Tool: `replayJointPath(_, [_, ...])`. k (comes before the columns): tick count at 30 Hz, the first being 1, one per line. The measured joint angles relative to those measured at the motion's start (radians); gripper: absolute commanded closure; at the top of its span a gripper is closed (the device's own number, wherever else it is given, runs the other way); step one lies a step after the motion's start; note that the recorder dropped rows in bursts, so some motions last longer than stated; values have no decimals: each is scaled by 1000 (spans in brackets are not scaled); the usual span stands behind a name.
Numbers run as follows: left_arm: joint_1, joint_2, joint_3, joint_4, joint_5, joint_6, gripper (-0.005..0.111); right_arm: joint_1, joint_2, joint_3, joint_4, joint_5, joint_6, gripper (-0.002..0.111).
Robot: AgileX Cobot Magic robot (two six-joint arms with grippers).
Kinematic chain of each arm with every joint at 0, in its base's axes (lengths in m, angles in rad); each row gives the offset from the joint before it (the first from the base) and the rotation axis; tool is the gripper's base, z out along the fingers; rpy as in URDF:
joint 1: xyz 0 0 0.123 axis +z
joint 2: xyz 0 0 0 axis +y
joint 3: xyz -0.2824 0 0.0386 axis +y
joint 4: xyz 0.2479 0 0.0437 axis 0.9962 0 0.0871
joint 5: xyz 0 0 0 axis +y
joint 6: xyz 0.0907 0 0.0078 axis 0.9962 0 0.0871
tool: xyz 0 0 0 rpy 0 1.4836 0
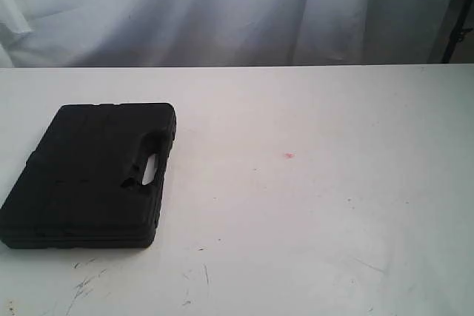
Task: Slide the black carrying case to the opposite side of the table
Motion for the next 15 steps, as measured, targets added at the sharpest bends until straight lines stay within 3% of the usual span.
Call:
replayJointPath(9, [0,0,0,54,-3,0,107,0,0,0,0,0,0,108])
replayJointPath(11, [0,0,0,75,-63,0,107,0,0,0,0,0,0,108])
replayJointPath(15, [0,0,0,69,-343,0,107,0,0,0,0,0,0,108])
